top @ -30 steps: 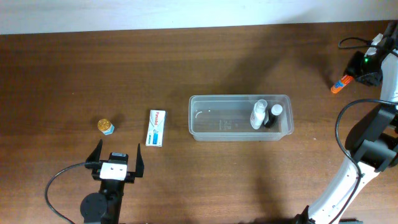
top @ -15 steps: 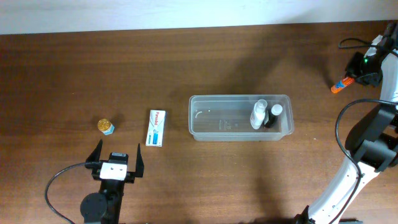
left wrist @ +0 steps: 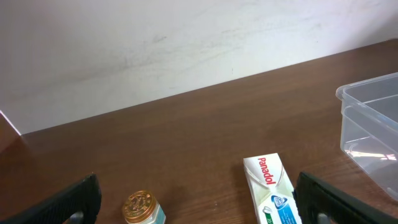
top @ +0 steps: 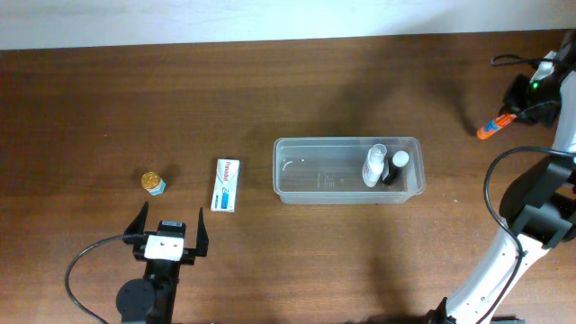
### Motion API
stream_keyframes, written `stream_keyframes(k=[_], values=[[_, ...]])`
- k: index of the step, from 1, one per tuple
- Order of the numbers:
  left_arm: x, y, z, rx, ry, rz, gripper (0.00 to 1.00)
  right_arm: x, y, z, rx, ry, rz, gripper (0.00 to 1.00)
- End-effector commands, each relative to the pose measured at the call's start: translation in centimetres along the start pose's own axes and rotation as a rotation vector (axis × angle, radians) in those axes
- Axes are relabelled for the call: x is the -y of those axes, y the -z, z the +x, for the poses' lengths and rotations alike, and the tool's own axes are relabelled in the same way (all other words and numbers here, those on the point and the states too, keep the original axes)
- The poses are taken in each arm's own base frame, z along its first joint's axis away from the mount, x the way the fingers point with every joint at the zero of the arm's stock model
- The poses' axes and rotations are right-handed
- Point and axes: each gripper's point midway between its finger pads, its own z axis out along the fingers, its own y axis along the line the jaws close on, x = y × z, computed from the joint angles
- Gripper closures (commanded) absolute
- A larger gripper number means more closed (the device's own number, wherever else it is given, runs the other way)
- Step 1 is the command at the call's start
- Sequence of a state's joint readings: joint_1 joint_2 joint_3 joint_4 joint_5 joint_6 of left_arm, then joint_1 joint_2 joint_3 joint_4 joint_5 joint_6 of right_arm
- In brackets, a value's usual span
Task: Pack container
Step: 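Carry the orange tube into the container and release it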
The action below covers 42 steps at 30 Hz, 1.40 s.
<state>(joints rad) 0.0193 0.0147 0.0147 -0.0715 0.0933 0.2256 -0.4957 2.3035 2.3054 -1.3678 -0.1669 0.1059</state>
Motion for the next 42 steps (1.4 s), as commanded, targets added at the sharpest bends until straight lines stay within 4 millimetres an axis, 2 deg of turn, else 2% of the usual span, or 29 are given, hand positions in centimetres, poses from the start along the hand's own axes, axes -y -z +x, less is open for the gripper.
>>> stream_keyframes(k=[1, 6, 8, 12, 16, 19, 21, 27, 30, 34, 38, 42], values=[[-0.2, 0.0, 0.2, -0.001, -0.015, -0.012, 0.00, -1.9, 6.2, -0.7, 0.106, 0.020, -0.039, 0.79], [-0.2, 0.0, 0.2, -0.001, -0.015, -0.012, 0.01, -2.4, 11.4, 2.1, 0.076, 0.023, -0.035, 0.79], [-0.2, 0.0, 0.2, -0.001, -0.015, -0.012, 0.01, -3.0, 13.4, 2.3, 0.118, 0.035, -0.050, 0.80], [-0.2, 0.0, 0.2, -0.001, -0.015, -0.012, 0.01, -5.1, 17.4, 3.4, 0.199, 0.074, -0.109, 0.80], [-0.2, 0.0, 0.2, -0.001, -0.015, -0.012, 0.01, -7.1, 21.2, 5.5, 0.273, 0.137, -0.132, 0.79], [-0.2, 0.0, 0.2, -0.001, -0.015, -0.012, 0.01, -9.0, 23.7, 8.4, 0.303, 0.216, -0.145, 0.78], [-0.2, 0.0, 0.2, -0.001, -0.015, -0.012, 0.01, -9.9, 24.5, 10.8, 0.300, 0.271, -0.136, 0.78], [-0.2, 0.0, 0.2, -0.001, -0.015, -0.012, 0.01, -11.5, 24.1, 18.7, 0.209, 0.393, -0.138, 0.78], [-0.2, 0.0, 0.2, -0.001, -0.015, -0.012, 0.01, -12.2, 23.0, 22.3, 0.140, 0.458, -0.150, 0.78], [-0.2, 0.0, 0.2, -0.001, -0.015, -0.012, 0.01, -12.5, 20.7, 25.8, 0.030, 0.510, -0.145, 0.78], [-0.2, 0.0, 0.2, -0.001, -0.015, -0.012, 0.01, -12.6, 17.9, 27.2, -0.066, 0.535, -0.122, 0.78], [-0.2, 0.0, 0.2, -0.001, -0.015, -0.012, 0.01, -12.6, 14.4, 27.0, -0.095, 0.531, -0.112, 0.78]])
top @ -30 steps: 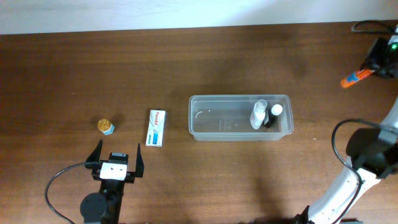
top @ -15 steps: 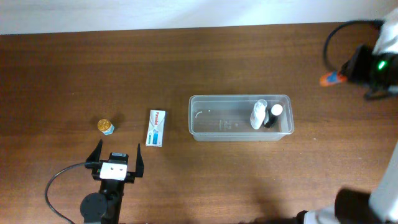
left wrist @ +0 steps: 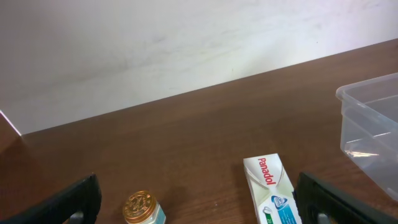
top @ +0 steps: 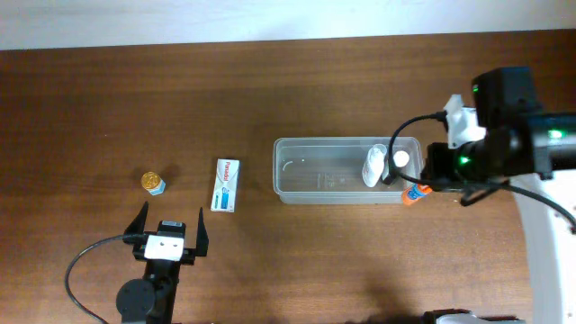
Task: Pack container
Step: 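Carry the orange tube into the container and release it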
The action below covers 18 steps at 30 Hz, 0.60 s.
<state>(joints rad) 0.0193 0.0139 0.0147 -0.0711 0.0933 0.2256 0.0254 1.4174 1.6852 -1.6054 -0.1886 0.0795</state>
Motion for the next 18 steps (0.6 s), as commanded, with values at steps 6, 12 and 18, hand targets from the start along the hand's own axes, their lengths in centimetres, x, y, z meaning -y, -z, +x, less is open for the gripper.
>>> stream_keyframes(k=[6, 12, 18], values=[[-0.2, 0.0, 0.2, -0.002, -0.015, -0.012, 0.00, 1.5, -5.3, -1.6, 0.029, 0.004, 0.045, 0.73], [-0.2, 0.0, 0.2, -0.002, -0.015, -0.012, 0.01, 2.2, -7.3, -2.5, 0.022, 0.002, 0.066, 0.72], [-0.2, 0.0, 0.2, -0.002, -0.015, -0.012, 0.00, 2.4, -9.0, -4.0, 0.021, 0.003, 0.070, 0.73]])
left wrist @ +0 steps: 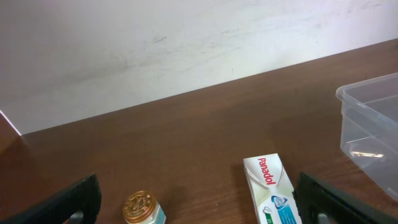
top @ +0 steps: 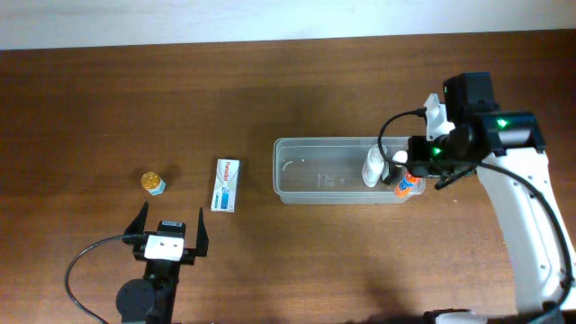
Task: Pack container
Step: 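Carry the orange tube into the container and release it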
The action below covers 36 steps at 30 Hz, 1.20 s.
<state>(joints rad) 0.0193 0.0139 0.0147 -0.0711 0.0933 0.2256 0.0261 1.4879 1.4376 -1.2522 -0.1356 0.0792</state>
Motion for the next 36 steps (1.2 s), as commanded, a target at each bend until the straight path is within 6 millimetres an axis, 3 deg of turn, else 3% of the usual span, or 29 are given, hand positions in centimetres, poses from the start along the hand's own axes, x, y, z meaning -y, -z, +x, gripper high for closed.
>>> stream_keyframes(k=[1, 16, 36], values=[[-0.2, 0.0, 0.2, -0.002, -0.015, -0.012, 0.01, 0.3, -1.3, -0.5, -0.014, -0.003, 0.020, 0.73], [-0.2, 0.0, 0.2, -0.002, -0.015, -0.012, 0.01, 0.8, -1.7, -1.9, 0.031, 0.002, 0.047, 0.74], [-0.2, 0.0, 0.2, -0.002, -0.015, -0.012, 0.00, 0.7, -3.0, 0.0, -0.041, -0.033, 0.032, 0.73]])
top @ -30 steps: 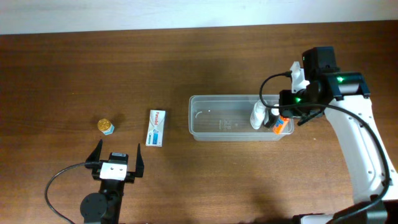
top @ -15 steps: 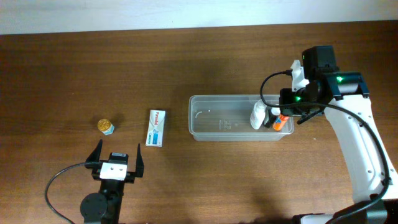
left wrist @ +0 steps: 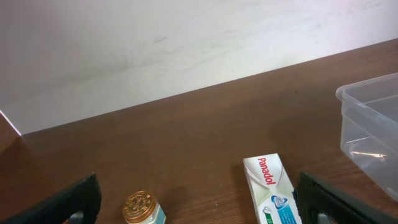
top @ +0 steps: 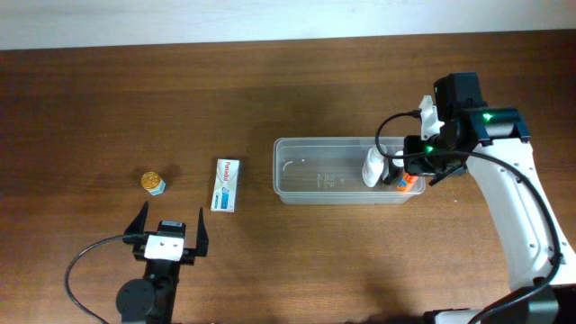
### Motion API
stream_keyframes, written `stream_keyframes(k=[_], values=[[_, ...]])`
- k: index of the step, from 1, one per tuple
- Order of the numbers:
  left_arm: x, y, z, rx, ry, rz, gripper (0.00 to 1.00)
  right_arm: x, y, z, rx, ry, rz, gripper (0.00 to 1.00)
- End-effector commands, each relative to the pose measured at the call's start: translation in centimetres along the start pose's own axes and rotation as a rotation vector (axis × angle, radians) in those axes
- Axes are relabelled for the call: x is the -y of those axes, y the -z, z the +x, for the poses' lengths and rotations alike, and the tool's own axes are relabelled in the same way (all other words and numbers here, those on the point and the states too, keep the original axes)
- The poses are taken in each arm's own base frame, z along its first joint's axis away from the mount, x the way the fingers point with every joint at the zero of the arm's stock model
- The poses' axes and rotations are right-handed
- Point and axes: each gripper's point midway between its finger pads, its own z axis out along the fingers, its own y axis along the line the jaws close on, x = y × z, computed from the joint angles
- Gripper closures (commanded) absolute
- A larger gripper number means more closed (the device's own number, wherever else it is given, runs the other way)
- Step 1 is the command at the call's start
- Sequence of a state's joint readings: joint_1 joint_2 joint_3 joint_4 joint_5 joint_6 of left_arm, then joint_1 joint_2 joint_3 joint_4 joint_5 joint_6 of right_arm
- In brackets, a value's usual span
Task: Pack container
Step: 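Carry the orange tube into the container and release it, then raise the right gripper and withdraw it to the right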
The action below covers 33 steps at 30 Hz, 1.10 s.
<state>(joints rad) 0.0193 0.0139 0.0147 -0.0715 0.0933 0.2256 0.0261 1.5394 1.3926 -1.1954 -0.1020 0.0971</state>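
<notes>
A clear plastic container (top: 324, 171) lies mid-table, also seen at the right edge as the container (left wrist: 372, 124). At its right end stand a white bottle (top: 372, 167) and a dark bottle with a white cap. My right gripper (top: 407, 173) hangs over that end, shut on an orange and blue tube (top: 408, 181) low inside the container; its fingers are mostly hidden by the wrist. A white Panadol box (top: 226, 184) (left wrist: 272, 188) and a small gold-lidded jar (top: 153, 183) (left wrist: 142, 208) lie left of the container. My left gripper (top: 169, 232) (left wrist: 199, 214) rests open, behind them.
The brown wooden table (top: 108, 99) runs back to a white wall (left wrist: 155, 43). My right arm's white links (top: 522, 225) stretch along the right side, with black cables looping near the container's right end.
My right gripper and the orange and blue tube have shifted slightly further into the container's right end. The left gripper, box and jar have not moved.
At first my right gripper was at the far right table edge with the orange and blue tube. Then it held the tube just outside the container's right front corner, then over the right end. Now the tube is low inside. The left arm stayed still.
</notes>
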Motion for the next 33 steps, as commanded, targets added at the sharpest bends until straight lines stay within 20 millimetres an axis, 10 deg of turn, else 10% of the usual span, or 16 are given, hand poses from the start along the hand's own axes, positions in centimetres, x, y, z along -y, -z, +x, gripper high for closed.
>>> stream_keyframes(k=[1, 14, 33], values=[[-0.2, 0.0, 0.2, -0.002, -0.015, -0.012, 0.01, -0.4, -0.4, 0.2, -0.005, -0.010, -0.013, 0.73], [-0.2, 0.0, 0.2, -0.002, -0.015, -0.012, 0.01, -0.1, -3.7, 1.2, -0.023, -0.058, -0.023, 0.73], [-0.2, 0.0, 0.2, -0.002, -0.015, -0.012, 0.01, 0.1, -3.5, 0.0, 0.021, -0.057, -0.012, 0.64]])
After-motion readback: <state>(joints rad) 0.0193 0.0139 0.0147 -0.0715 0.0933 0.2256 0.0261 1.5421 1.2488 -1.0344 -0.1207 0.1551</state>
